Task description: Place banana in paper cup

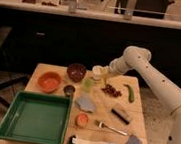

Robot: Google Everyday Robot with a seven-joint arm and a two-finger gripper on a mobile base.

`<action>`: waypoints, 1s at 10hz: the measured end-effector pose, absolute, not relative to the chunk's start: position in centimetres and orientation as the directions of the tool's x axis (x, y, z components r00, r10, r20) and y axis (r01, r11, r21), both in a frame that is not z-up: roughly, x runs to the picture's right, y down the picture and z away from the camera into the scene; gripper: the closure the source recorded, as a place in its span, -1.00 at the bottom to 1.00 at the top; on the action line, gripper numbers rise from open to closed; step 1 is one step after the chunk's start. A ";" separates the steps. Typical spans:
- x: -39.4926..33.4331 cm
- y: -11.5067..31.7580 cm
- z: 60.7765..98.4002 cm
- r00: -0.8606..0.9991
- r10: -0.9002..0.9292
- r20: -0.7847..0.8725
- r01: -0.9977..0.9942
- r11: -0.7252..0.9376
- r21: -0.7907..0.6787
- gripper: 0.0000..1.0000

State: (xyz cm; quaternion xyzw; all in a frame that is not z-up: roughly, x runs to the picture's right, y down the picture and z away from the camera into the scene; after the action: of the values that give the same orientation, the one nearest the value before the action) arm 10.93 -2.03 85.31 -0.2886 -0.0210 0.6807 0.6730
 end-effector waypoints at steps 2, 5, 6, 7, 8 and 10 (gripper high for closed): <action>10.7 -3.0 86.0 0.070 0.933 -0.354 -0.905 -0.090 -0.417 1.00; 10.3 -4.8 87.4 0.068 0.937 -0.342 -0.907 -0.084 -0.412 1.00; 10.1 -5.3 87.8 0.067 0.938 -0.340 -0.908 -0.084 -0.411 1.00; 9.8 -5.7 88.0 0.068 0.939 -0.338 -0.906 -0.084 -0.414 1.00; 9.7 -6.0 88.2 0.066 0.940 -0.335 -0.906 -0.085 -0.416 1.00; 9.0 -6.4 88.5 0.069 0.940 -0.333 -0.903 -0.083 -0.421 1.00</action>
State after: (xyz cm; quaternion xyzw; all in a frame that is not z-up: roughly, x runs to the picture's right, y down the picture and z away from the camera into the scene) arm 9.03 -6.43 88.49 -0.2776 -0.0335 0.6815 0.6763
